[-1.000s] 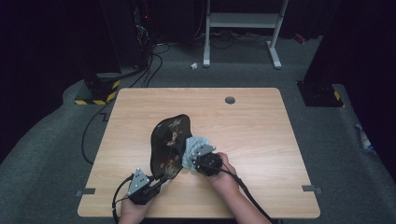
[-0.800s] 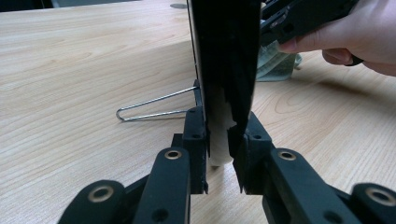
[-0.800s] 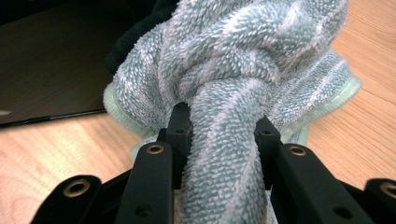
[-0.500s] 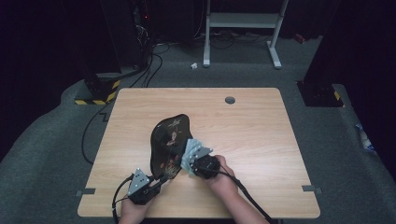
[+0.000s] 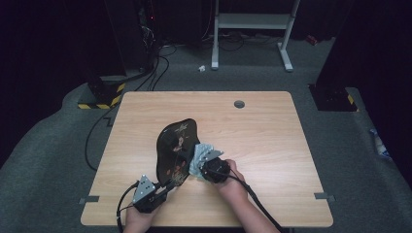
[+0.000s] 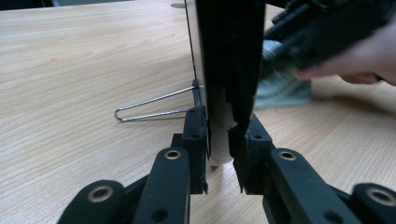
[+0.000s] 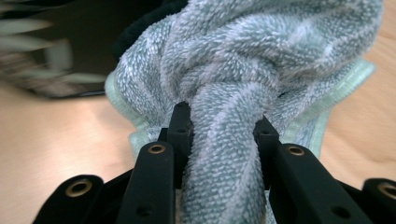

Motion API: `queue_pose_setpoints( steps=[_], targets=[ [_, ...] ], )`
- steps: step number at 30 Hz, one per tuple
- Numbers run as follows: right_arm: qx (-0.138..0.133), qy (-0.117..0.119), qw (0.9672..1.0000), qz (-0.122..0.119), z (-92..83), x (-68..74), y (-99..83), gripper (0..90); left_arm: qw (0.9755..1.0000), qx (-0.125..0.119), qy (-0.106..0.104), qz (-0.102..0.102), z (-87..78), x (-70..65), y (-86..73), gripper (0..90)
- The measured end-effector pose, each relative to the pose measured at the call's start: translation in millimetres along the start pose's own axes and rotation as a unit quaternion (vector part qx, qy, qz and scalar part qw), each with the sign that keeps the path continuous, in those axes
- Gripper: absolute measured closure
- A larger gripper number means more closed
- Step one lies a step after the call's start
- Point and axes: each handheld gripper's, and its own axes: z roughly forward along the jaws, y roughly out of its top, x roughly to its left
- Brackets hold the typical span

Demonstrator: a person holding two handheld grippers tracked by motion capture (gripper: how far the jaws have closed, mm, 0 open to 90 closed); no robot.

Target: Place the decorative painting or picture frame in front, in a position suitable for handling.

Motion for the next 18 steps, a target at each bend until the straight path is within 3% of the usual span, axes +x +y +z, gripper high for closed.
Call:
queue_pose_setpoints(
  steps=[3,5,10,14,18],
  targets=[
    [0.0,-0.013,0.9996,0.025,3.0,-13.8,1.4,68.7,1.0,0.0,-0.001,0.0,0.0,0.0,-0.1,76.3],
    [0.002,-0.017,0.9995,0.025,3.1,-11.9,2.8,68.6,1.0,0.0,-0.001,0.0,0.1,-0.1,0.0,76.2],
    [0.007,-0.012,0.9997,-0.019,-1.4,16.0,3.6,68.5,1.0,0.002,0.001,0.0,0.1,-0.1,0.1,75.9],
    [0.0,0.012,0.999,-0.042,-7.0,46.1,-0.2,68.5,1.0,0.001,0.002,-0.002,0.2,0.3,0.2,76.0],
    [-0.005,0.036,0.9974,-0.062,-12.9,67.5,-5.1,68.3,1.0,0.001,0.004,-0.001,0.2,0.3,0.4,76.1]
  ],
)
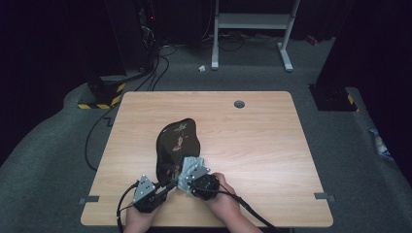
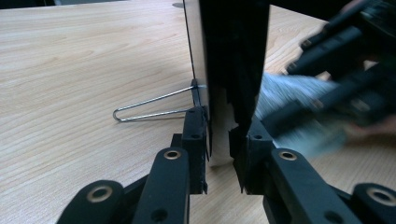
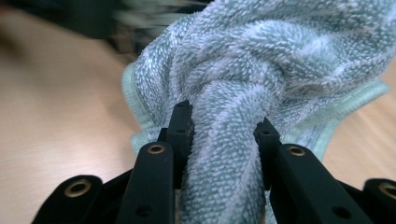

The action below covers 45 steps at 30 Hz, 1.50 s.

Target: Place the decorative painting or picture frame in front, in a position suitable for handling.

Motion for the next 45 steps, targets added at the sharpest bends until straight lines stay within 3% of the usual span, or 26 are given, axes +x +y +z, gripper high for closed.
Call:
queue_pose_setpoints(
  steps=[2,9,17,20,24,29,45],
  targets=[
    [-0.008,0.003,0.9999,-0.008,-1.7,9.9,-2.2,67.9,1.0,0.0,0.001,-0.001,-0.1,0.1,0.1,76.1],
    [-0.026,0.014,0.9995,0.012,-3.4,2.1,-8.3,67.0,1.0,0.002,0.003,0.0,-1.0,0.4,0.4,75.7],
    [-0.04,0.011,0.9989,0.021,-7.0,-10.0,-20.0,66.0,0.9996,-0.012,0.024,-0.003,-9.5,0.6,8.4,58.2],
    [-0.047,0.027,0.9978,0.039,-7.2,-15.2,-24.6,65.7,0.9993,-0.017,0.032,-0.006,-14.3,0.9,14.0,55.3],
    [-0.047,0.035,0.9969,0.052,-7.3,-18.4,-26.2,65.7,0.9986,-0.019,0.049,0.005,-19.8,-2.1,23.7,53.9],
    [-0.05,0.03,0.9972,0.046,-7.1,-17.2,-26.4,65.8,0.9983,-0.017,0.054,0.013,-25.5,-6.3,35.6,52.1],
    [-0.053,0.027,0.9969,0.051,-6.6,-15.7,-27.7,64.6,0.9985,-0.032,0.044,0.001,-27.5,6.5,78.9,52.0]
  ],
)
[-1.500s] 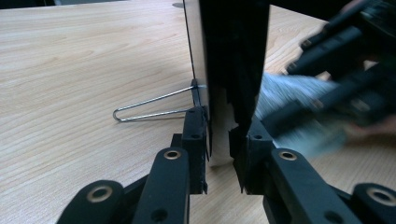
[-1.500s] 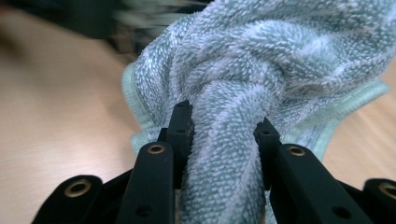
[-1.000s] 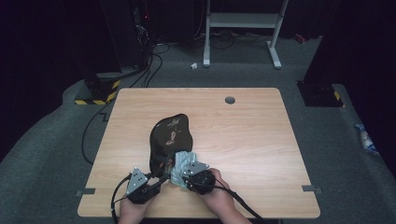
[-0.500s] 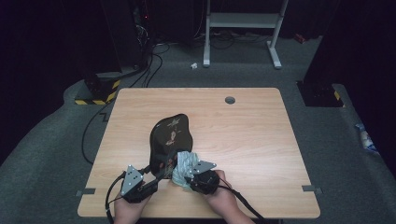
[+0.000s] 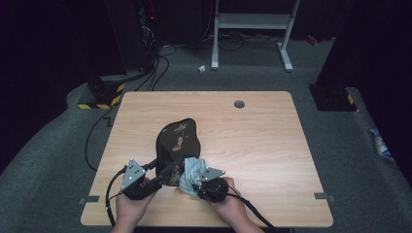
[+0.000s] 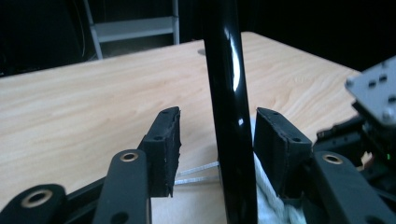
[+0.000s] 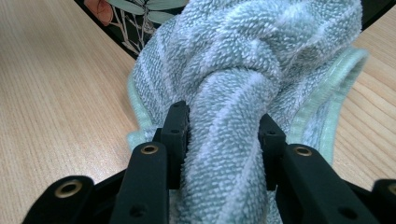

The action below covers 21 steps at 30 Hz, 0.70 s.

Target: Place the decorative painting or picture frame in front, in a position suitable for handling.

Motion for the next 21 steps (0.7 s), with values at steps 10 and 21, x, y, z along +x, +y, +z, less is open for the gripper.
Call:
queue_pose_setpoints(
  steps=[10,21],
  targets=[
    [-0.003,-0.014,0.9998,-0.014,0.6,4.5,-0.7,64.3,0.9997,-0.023,-0.01,0.006,9.7,6.5,28.2,57.0],
    [-0.017,-0.016,0.9997,-0.009,0.2,5.2,-3.5,63.9,0.9985,-0.048,-0.023,-0.007,13.1,11.0,38.9,66.7]
  ],
)
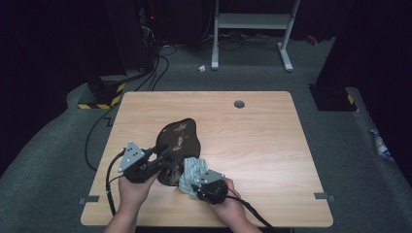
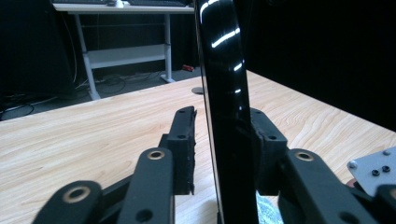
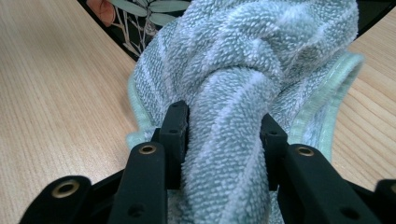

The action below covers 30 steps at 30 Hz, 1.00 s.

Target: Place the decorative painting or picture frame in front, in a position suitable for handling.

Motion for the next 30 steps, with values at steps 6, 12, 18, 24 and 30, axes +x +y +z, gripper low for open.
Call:
queue_pose_setpoints(
  steps=[6,12,18,24,30],
  targets=[
    [-0.009,0.001,1.0,0.001,-3.5,1.3,2.6,66.0,0.9999,-0.008,-0.004,-0.011,-0.7,1.5,-2.1,72.6],
    [-0.03,-0.005,0.9995,0.01,-12.1,-1.5,14.6,66.7,0.9998,-0.013,-0.006,-0.012,-2.0,1.0,-4.6,77.6],
    [-0.041,-0.01,0.9991,0.006,-14.5,-0.7,35.9,67.2,0.9997,-0.015,-0.002,-0.017,-1.9,0.8,-5.3,78.5],
    [-0.049,0.025,0.9982,-0.024,-20.3,26.6,49.4,67.5,0.9996,-0.016,-0.002,-0.022,-1.4,1.1,-5.5,78.7],
    [-0.042,0.075,0.9945,-0.059,-19.4,63.5,52.5,68.0,0.9996,-0.012,-0.003,-0.023,-1.6,2.2,-4.9,78.8]
  ],
)
